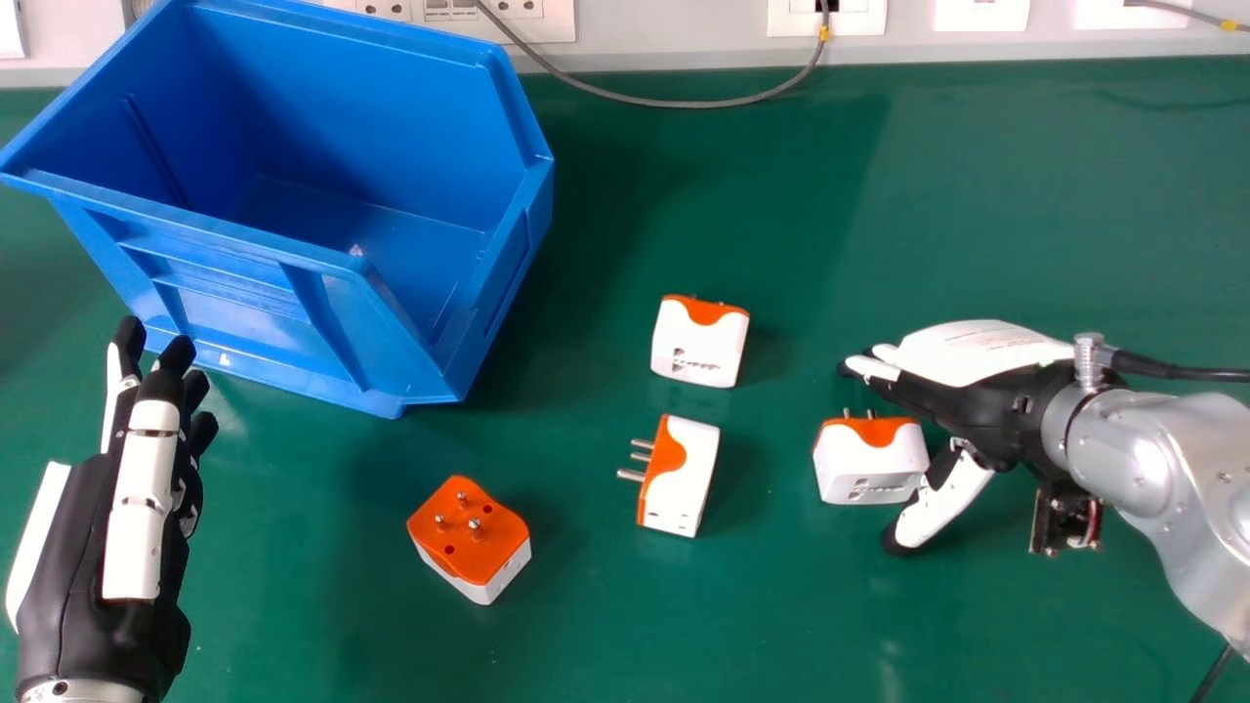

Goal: Pick all objects and put in blue box

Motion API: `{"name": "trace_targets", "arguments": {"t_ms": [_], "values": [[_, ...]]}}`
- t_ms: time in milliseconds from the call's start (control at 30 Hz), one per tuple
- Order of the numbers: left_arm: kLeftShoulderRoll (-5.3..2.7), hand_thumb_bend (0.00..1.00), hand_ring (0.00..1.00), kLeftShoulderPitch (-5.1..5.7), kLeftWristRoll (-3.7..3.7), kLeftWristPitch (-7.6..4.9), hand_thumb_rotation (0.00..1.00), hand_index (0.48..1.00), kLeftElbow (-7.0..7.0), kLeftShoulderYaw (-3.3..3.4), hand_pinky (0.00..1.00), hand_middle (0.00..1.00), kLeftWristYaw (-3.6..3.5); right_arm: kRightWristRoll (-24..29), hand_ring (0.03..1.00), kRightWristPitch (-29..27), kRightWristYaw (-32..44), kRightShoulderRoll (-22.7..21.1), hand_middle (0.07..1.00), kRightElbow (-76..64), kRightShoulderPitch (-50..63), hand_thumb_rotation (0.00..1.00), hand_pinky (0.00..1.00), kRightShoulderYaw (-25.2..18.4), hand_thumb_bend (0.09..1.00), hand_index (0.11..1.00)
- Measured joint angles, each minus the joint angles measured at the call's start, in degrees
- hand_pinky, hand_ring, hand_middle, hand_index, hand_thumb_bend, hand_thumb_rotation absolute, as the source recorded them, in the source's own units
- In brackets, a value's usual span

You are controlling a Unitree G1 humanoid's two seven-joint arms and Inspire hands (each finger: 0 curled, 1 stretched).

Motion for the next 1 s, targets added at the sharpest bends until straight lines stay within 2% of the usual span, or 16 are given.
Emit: {"name": "trace_targets", "arguments": {"t_ms": [433, 600, 1000], "values": [[0.11, 0.39, 1.0, -0.01, 0.02, 0.16, 1.0, 1.0, 0.0, 0.01, 1.0, 1.0, 0.02, -0.45, 0.971, 0.59, -0.1, 1.42, 0.985, -1.8, 0.28, 0.33, 0.95, 0.68, 0.496, 0.947], [0.1, 0.39, 1.0, 0.11, 0.02, 0.71, 1.0, 1.0, -0.57, 0.01, 1.0, 1.0, 0.09, -0.39, 0.97, 0.89, 0.34, 1.62, 0.982, -2.27, 0.31, 0.34, 0.94, 0.71, 0.486, 0.944], [0.14, 0.41, 1.0, -0.06, -0.03, 0.74, 1.0, 1.0, -0.61, 0.07, 1.0, 1.0, -0.14, -0.2, 0.956, 0.93, 0.77, 1.84, 0.969, -4.34, 1.28, 0.33, 0.92, 0.69, 0.476, 0.936]]}}
